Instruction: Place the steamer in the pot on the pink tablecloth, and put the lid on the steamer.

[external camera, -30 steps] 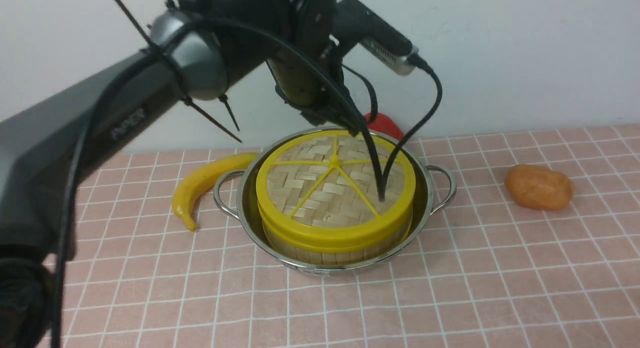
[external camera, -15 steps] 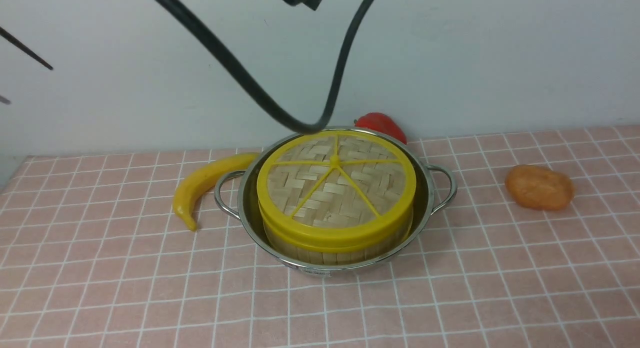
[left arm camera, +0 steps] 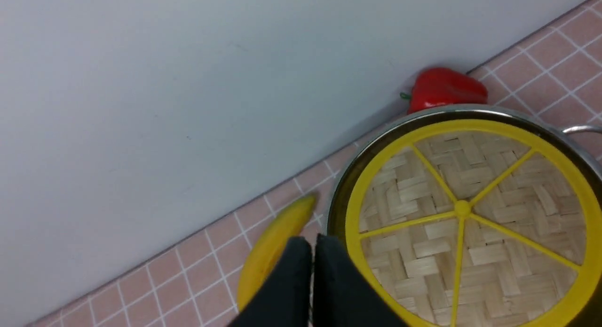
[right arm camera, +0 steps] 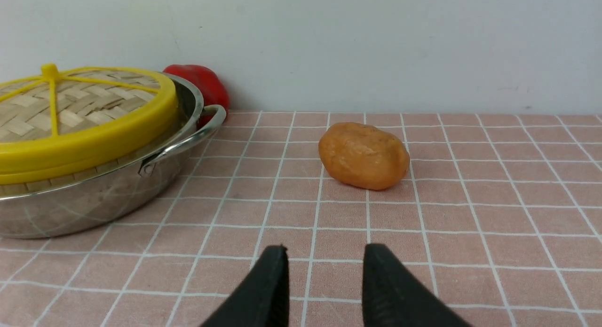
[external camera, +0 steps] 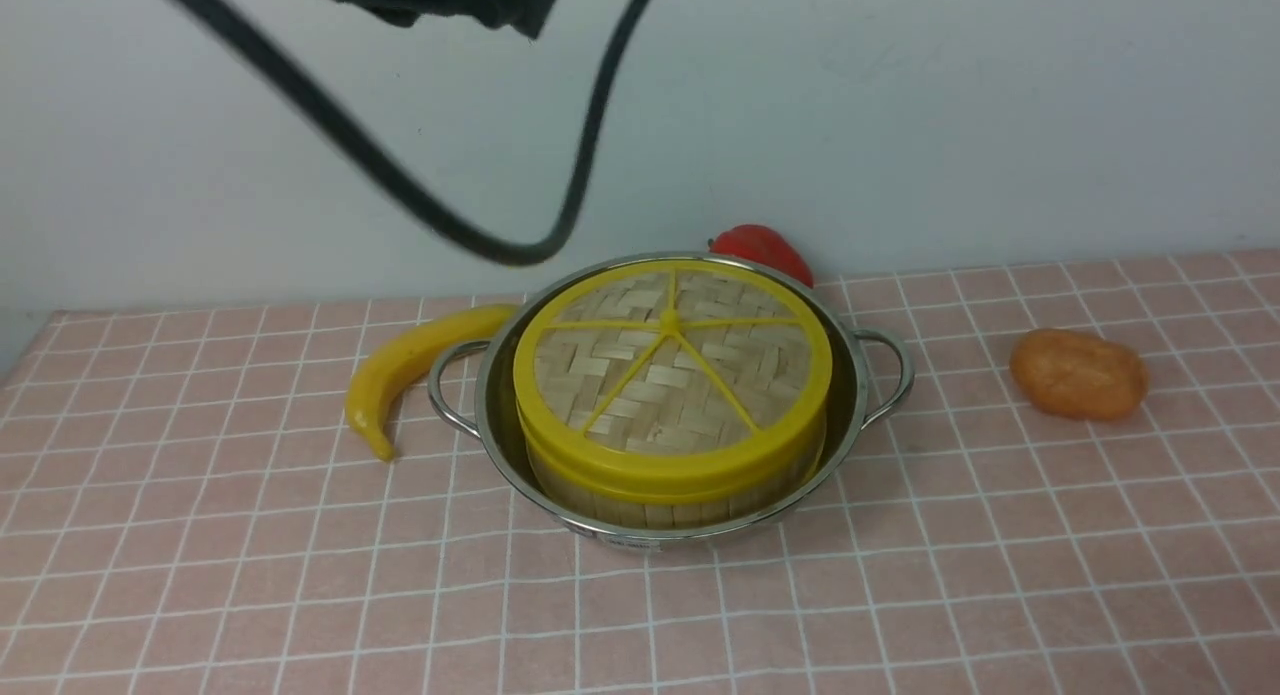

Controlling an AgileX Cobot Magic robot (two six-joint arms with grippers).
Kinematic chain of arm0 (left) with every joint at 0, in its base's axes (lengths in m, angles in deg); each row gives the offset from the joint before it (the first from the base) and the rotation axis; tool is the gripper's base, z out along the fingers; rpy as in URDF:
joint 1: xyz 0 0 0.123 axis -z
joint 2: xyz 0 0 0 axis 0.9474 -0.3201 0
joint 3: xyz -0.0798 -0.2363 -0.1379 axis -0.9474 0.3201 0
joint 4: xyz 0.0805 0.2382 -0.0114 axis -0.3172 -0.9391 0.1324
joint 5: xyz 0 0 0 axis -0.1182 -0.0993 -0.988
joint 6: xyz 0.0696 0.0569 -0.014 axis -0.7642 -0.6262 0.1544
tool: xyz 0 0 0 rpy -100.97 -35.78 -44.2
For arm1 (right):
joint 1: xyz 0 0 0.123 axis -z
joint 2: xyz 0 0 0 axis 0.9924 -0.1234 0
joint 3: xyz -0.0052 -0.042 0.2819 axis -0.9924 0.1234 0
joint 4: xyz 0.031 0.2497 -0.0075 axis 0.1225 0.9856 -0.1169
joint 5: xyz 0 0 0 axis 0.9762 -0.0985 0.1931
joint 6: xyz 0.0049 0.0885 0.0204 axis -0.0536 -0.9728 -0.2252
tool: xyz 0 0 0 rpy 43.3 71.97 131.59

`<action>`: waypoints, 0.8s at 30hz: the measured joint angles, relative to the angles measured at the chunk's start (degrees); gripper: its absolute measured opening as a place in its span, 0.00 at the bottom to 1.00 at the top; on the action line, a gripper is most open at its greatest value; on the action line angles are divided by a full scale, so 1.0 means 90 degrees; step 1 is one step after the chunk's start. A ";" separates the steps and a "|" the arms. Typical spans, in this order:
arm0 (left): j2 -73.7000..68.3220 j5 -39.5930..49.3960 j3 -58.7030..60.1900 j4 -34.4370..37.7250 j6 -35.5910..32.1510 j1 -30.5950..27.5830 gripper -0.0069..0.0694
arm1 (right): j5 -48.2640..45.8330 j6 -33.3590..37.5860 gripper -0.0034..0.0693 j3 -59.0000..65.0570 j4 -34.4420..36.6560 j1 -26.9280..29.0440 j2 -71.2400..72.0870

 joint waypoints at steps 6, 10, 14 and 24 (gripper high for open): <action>0.2495 -0.2508 0.3123 0.0560 0.0130 -0.0755 0.12 | 0.0000 0.0000 0.38 0.0000 0.0000 0.0000 0.0000; 0.3976 -0.3804 0.5703 0.1279 0.0137 -0.1675 0.12 | 0.0000 0.0000 0.38 0.0000 0.0000 0.0000 0.0000; 0.5413 -0.4751 0.8084 0.1588 0.0136 -0.2633 0.13 | 0.0000 0.0000 0.38 0.0000 0.0000 0.0000 0.0000; 0.8023 -0.5313 1.0901 0.1624 0.0142 -0.3716 0.17 | 0.0000 0.0000 0.38 0.0000 0.0000 0.0000 0.0000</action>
